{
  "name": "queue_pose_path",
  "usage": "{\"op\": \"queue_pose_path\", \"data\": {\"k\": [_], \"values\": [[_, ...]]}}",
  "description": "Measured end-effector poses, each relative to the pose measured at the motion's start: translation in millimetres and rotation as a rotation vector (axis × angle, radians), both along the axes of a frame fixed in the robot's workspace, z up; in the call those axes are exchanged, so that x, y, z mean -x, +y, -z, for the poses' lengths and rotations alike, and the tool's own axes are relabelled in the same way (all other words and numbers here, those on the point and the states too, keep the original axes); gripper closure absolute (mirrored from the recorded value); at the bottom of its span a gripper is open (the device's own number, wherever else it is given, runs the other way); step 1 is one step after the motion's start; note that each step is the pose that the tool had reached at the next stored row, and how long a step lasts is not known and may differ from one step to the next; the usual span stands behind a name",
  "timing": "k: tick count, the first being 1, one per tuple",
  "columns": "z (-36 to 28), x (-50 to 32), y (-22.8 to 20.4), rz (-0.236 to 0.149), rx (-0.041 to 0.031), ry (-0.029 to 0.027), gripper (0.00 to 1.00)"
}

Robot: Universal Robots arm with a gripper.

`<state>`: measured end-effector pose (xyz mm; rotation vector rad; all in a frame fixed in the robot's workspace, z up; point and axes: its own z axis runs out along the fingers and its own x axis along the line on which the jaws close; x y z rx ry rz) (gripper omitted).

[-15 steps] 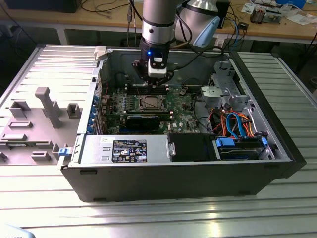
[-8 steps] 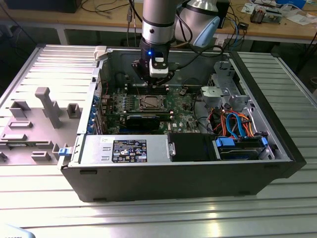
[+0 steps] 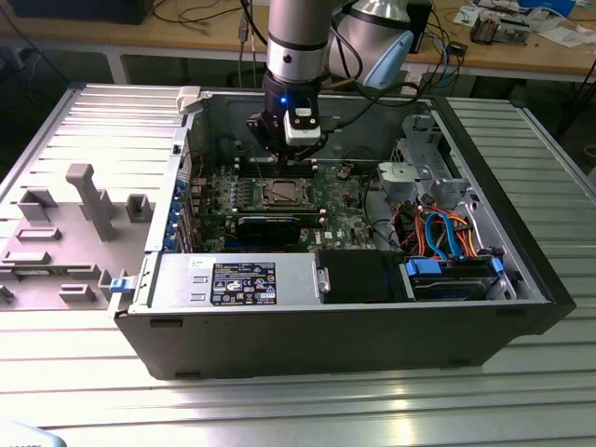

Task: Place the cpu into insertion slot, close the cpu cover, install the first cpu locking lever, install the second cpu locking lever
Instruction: 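Install the first cpu locking lever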

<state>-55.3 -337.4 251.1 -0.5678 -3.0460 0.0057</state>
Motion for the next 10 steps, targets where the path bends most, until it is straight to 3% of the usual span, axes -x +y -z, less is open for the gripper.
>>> {"op": "queue_pose_path", "data": {"k": [2,4,10], "values": [[0.0,0.0,0.0,-0.017,-0.0088,0.0001,0.89],[0.1,-0.1,0.0,-0.029,-0.0117,0.0,0.89],[0.0,0.0,-0.1,-0.107,-0.0118,0.0006,0.89]]}}
